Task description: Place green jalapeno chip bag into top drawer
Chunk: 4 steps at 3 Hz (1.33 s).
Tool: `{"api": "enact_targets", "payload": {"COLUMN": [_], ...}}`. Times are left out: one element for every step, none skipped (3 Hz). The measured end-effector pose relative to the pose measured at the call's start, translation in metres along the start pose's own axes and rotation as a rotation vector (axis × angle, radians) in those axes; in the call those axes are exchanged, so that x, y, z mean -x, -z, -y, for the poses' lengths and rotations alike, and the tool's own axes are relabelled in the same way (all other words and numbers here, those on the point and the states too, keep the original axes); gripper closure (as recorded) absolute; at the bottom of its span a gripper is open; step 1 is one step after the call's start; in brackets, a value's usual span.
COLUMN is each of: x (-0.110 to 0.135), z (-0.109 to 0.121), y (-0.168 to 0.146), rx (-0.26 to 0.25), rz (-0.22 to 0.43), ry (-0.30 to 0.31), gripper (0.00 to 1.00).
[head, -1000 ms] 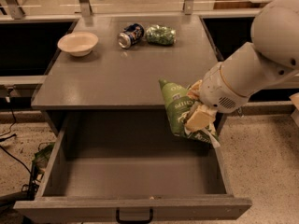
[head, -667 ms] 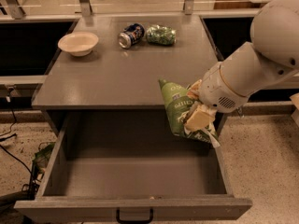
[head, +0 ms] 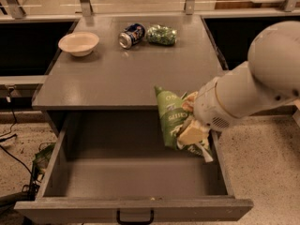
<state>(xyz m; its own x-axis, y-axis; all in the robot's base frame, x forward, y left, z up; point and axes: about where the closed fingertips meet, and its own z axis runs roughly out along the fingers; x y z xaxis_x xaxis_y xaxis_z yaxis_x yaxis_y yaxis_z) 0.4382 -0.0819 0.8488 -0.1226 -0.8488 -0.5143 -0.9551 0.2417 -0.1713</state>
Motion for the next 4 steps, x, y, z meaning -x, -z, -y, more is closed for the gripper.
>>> {"api": "enact_targets", "payload": {"x": [-0.022,-0.023,-0.028,-0.035], "z": [-0.041,-0.042,-0.042,-0.037], "y": [-0.038,-0.039,-0.060,-0.115], "rx": [0.023,0.024,0.051,0.107], "rz": [-0.025,-0.026,-0.010,0.008], "ry": [-0.054,-0.055,-0.072,-0.114], "gripper": [1.00,1.00,1.00,1.00]}}
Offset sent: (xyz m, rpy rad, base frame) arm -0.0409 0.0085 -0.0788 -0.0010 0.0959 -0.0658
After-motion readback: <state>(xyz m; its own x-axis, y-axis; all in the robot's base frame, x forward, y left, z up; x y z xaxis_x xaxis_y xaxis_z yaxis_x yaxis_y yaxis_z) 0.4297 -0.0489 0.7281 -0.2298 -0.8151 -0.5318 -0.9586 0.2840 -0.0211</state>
